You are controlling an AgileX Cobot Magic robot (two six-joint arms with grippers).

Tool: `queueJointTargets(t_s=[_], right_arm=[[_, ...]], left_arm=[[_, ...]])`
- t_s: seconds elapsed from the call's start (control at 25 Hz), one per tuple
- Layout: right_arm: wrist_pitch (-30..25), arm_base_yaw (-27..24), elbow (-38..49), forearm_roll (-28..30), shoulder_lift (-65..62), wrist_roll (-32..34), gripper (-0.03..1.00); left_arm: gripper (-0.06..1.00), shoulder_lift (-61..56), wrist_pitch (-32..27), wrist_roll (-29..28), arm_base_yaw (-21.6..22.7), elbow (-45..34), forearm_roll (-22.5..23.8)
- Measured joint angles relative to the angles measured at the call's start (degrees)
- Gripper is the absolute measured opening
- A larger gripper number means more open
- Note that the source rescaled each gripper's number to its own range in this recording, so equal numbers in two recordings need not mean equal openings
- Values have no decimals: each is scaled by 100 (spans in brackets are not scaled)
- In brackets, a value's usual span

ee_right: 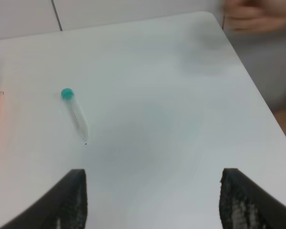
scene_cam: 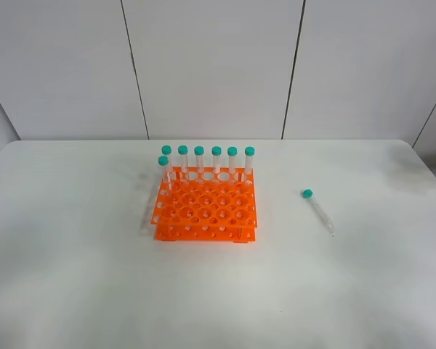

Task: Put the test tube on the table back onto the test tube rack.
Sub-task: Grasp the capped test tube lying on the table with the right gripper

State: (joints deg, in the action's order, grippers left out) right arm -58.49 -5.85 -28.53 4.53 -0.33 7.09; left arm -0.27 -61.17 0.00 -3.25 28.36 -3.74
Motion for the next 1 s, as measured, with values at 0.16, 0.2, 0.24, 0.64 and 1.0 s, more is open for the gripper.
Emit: queueJointTargets(t_s=[0.16,0.2,0.24,0.64,1.0], right_arm=[[0,0,0,0,0,0,73],[0,0,0,0,0,0,73],[0,0,0,0,0,0,73],[0,0,-287,-217,82,0,73],[215,0,-1629,-815,2403,-1282,73]], left_arm=[[72,0,0,0,0,0,0],[72,0,0,0,0,0,0],[72,0,0,0,0,0,0],[72,0,0,0,0,0,0],[72,0,0,0,0,0,0]])
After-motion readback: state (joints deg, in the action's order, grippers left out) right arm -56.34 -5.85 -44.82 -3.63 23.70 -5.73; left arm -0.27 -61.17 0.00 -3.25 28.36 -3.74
